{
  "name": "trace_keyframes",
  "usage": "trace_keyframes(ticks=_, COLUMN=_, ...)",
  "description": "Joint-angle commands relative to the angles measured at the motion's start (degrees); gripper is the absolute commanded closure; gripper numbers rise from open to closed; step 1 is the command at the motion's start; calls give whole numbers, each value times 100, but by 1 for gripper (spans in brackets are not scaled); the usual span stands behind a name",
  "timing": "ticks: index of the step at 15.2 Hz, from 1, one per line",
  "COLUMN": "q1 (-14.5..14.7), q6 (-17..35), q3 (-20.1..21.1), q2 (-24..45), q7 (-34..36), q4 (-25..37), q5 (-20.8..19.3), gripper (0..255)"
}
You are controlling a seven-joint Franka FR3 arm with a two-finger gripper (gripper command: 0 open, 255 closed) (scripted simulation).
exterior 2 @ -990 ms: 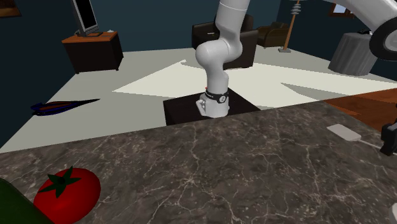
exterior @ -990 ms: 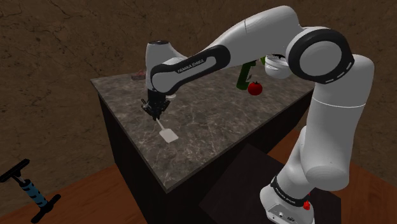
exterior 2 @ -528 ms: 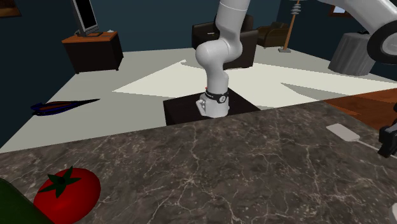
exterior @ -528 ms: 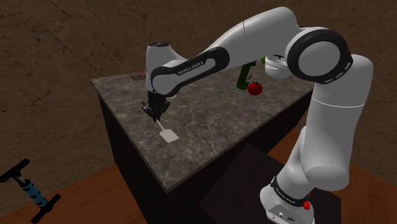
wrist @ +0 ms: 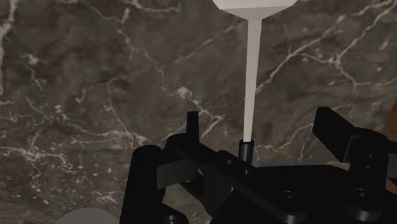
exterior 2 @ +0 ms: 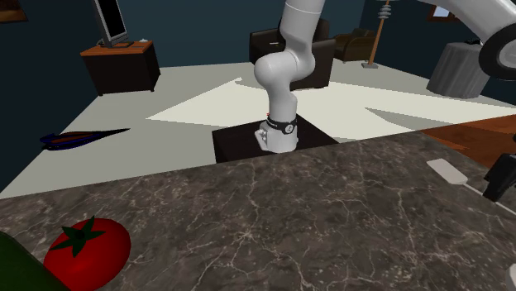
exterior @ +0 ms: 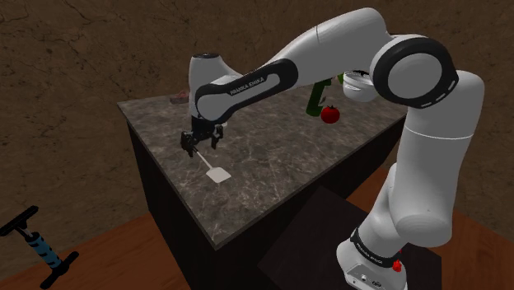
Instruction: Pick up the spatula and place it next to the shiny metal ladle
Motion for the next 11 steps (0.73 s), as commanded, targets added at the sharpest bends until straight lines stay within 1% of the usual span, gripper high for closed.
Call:
trace_keyframes(ticks=1, q1=3, q6=-250, q3=9, q2=-167, q7=-7, q4=83, q5=17, gripper=0)
trace_keyframes(ticks=3, q1=4, q6=-545, q3=17, q2=-328, q7=-18, q4=217, q5=34, gripper=0)
trace_keyframes(ticks=11, q1=4, q6=-545, q3=17, q2=-328, q7=-18, q4=217, q5=34, gripper=0)
